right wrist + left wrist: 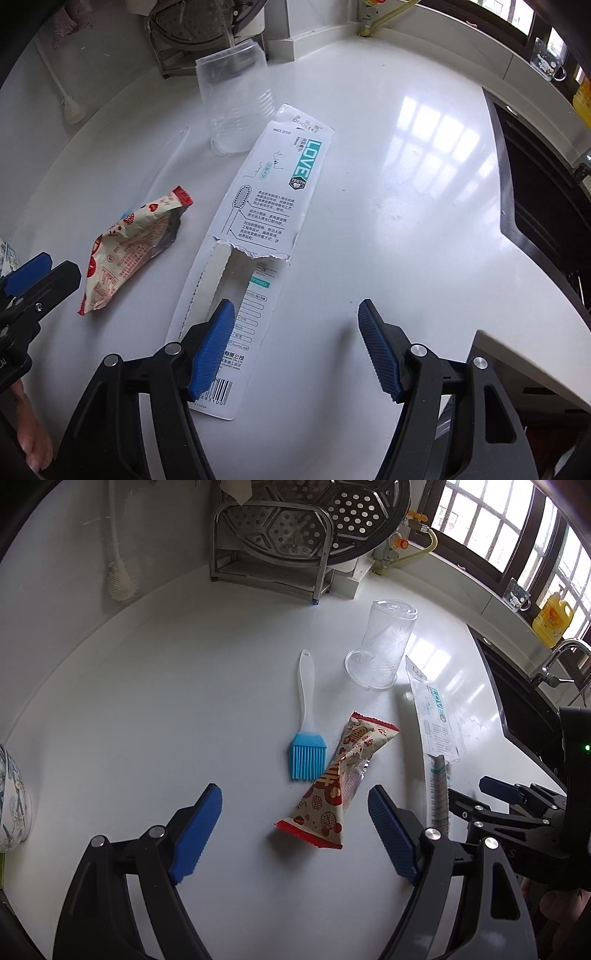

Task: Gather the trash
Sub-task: 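Position the left tool at the snack wrapper while the right tool approaches the toothbrush package, then grasp the red-and-white snack wrapper with the left tool while the right tool grasps the white toothbrush package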

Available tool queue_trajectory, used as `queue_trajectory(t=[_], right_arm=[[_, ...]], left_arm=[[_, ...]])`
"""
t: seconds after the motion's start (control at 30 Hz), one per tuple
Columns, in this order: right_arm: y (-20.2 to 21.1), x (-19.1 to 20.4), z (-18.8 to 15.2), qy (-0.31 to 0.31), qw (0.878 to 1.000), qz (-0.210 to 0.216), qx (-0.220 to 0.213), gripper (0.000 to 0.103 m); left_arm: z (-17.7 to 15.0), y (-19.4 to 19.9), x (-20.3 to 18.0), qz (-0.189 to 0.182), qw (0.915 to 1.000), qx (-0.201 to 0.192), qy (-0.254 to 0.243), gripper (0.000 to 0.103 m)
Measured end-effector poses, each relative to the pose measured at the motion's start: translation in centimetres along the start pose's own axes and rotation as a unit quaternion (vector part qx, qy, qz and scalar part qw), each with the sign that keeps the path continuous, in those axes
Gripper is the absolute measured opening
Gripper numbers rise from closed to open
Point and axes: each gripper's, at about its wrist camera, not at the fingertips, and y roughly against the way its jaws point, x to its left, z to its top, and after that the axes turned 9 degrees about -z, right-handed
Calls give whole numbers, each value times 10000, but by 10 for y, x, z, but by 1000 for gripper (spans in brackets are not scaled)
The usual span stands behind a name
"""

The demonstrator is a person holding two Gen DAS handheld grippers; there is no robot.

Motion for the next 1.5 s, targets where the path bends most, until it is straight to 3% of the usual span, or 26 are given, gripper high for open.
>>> queue_trajectory(t=[0.23,0.4,0.6,0.87,1.13,1.4,1.43,1.5], right_arm=[[-2,-36,-2,-73,9995,-295,54,66],[7,-45,-3,-87,9999,-79,-95,66],[17,-42,3,-142,9973,695,-164,68],[11,-17,14,77,9983,568,-70,71],[-12,-5,20,269,9996,-16,98,71],[-21,-10,15,255,9996,-68,26,71],[-21,-11,15,263,9996,-57,6,71],[-20,-9,13,274,9996,-49,-25,71]], left_arm=[[1,-13,-7,-51,10000,42,-3,80],[2,-24,-12,-76,9999,68,-35,80],[2,-33,-13,-32,9999,125,-59,80],[1,-32,-14,36,9997,70,-216,80],[5,-31,-12,-3,9998,45,-189,80],[6,-38,-17,34,9996,5,-274,80],[6,-40,-17,58,9996,6,-267,79],[4,-43,-19,142,9995,46,-294,66]])
